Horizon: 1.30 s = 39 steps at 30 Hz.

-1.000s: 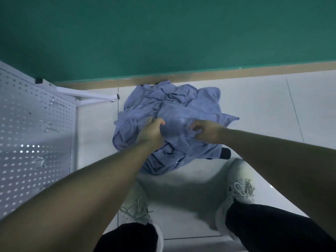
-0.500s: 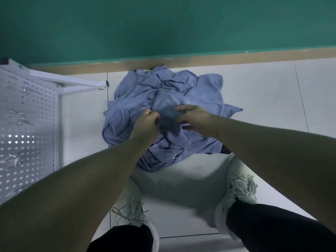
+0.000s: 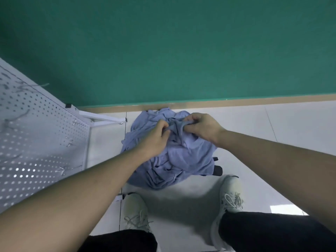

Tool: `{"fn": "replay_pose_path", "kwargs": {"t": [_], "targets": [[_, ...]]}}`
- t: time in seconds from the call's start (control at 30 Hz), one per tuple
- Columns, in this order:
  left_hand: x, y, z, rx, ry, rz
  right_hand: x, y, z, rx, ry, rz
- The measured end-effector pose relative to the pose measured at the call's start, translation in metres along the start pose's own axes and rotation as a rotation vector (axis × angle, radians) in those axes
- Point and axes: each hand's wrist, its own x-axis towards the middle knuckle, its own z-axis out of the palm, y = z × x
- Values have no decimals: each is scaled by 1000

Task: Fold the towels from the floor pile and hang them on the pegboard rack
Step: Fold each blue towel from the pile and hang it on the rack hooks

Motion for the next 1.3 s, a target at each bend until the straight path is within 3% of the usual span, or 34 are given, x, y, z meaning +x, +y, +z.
{"fn": "replay_pose_path", "kwargs": {"t": [0.27,0.4,0.53,0.73,0.9,1.07,1.17,1.3], "targets": [[-52,64,-33,-275,164,-58,-76,-36,-27,-49,275,-305],[-76,90,-44,-345,209,-23,-114,-58,-32,262,227,-271],[-102,117,-42,-400,281,69,-143,-73,-35,412,246,-295],[-140,149,-34,-623,138,285,-172,-80,-38,497,174,-320],[-146,162,-26,-666,409,172,-186,-72,-38,307,142,-355],[-145,159,-27,-776,412,99,-189,-63,-52,12,48,-433],[-140,157,-34,-953,473,43,-184,-53,-62,-72,-9,-380],[-135,151,-45,-1121,492,-17,-173,-42,-75,-249,51,-291]]}}
